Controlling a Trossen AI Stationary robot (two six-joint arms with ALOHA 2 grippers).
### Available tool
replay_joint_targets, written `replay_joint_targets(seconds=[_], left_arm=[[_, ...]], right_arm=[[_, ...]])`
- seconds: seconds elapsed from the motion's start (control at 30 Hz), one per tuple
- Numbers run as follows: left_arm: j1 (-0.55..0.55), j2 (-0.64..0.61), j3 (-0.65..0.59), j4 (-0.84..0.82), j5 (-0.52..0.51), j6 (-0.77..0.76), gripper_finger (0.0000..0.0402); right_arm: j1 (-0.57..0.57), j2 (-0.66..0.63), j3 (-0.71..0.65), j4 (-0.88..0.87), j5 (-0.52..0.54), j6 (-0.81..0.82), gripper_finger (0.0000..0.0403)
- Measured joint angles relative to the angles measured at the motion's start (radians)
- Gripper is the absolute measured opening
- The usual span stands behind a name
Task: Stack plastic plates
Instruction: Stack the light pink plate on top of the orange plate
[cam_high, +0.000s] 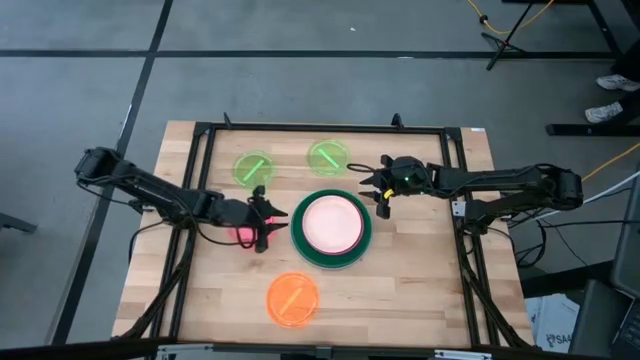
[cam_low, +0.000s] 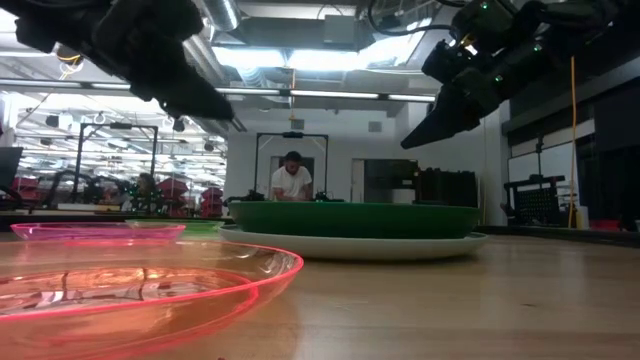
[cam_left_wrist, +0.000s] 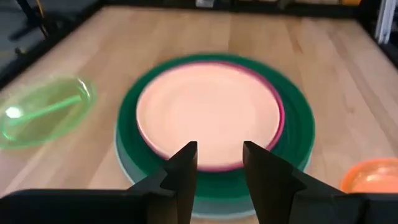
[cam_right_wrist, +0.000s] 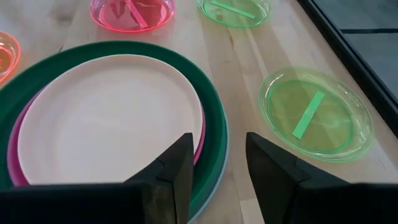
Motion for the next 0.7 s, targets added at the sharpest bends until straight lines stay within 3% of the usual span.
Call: replay_joint_targets(seconds=[0.43, 0.7], left_arm=[[-0.068, 0.182, 0.303, -0.539, 0.050, -0.181, 0.0122], [-0.137, 0.189, 0.331, -0.691, 0.077, -0.347, 0.0122]], right_arm=[[0.000, 0.002, 0.000, -0.003, 0.000, 0.004, 0.0138], [0.000, 0.002, 0.000, -0.003, 0.000, 0.004, 0.0138]])
